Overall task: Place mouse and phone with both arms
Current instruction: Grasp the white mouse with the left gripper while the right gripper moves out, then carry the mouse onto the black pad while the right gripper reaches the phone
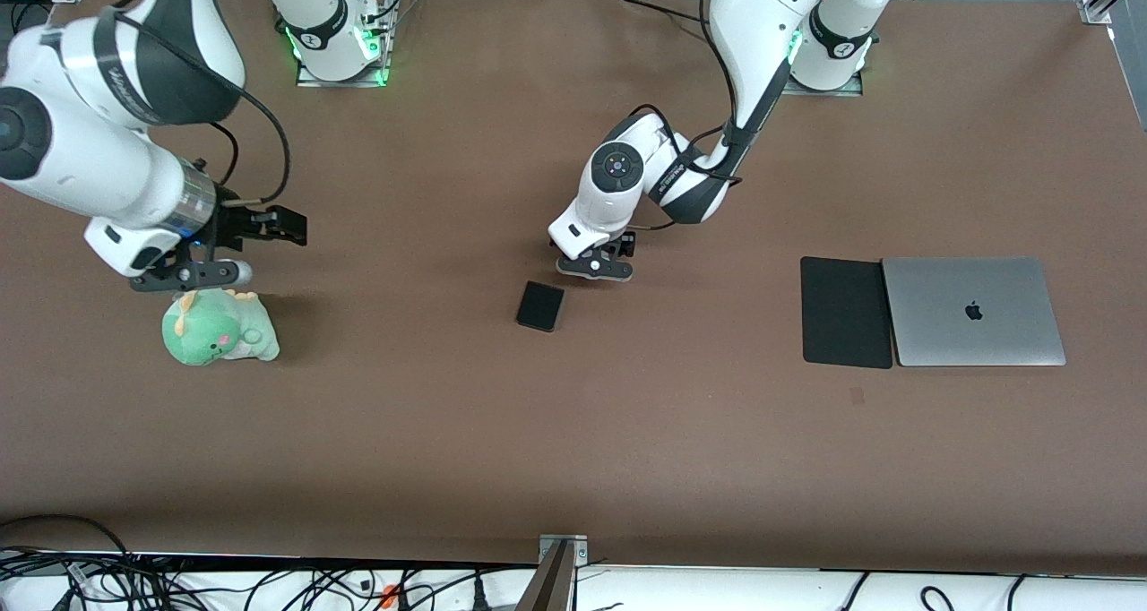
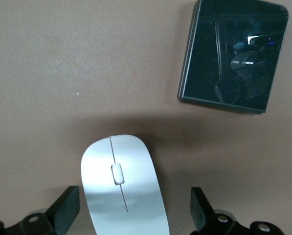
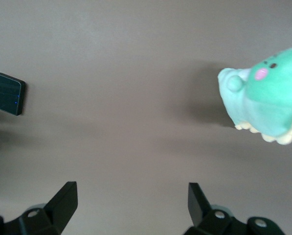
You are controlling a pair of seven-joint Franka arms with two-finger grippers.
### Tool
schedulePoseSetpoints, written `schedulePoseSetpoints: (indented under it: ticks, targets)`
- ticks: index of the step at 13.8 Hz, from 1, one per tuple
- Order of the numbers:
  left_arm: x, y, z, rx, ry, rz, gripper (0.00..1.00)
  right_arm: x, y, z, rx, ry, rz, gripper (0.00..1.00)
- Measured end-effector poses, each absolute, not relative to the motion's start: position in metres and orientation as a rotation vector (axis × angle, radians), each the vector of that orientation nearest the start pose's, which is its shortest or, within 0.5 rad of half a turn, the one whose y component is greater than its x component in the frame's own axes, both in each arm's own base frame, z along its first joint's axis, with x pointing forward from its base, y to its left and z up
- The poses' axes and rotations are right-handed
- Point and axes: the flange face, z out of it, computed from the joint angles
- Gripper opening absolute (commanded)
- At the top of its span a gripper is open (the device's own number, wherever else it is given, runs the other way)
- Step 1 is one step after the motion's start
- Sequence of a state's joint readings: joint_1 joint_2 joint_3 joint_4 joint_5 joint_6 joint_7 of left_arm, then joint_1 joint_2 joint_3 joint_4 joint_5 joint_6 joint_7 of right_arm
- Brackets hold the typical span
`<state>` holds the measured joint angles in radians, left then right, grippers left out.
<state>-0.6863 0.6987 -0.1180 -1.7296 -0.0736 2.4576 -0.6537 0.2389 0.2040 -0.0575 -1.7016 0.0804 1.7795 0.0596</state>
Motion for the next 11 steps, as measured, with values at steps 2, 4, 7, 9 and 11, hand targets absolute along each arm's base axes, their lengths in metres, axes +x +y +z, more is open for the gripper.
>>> schedulePoseSetpoints:
  ticks: [2,4,7,9,11]
  targets:
    - [0.470,-0.476,0.180,-3.244,0.098,0.103,0.67,0.600,0.136,0.448,-3.083,-0.176,0.196,1.00]
    - [0.469,-0.473,0.176,-3.236,0.093,0.112,0.31,0.604,0.146,0.435,-3.085,-0.187,0.187,1.00]
    - [0.473,-0.468,0.180,-3.226,0.078,0.117,0.25,0.613,0.160,0.412,-3.072,-0.164,0.161,1.00]
    - [0.486,-0.451,0.200,-3.164,0.044,0.191,0.29,0.617,0.173,0.391,-3.067,-0.084,0.155,1.00]
    - [0.512,-0.414,0.246,-3.060,-0.004,0.269,0.32,0.618,0.196,0.372,-3.072,0.002,0.144,1.00]
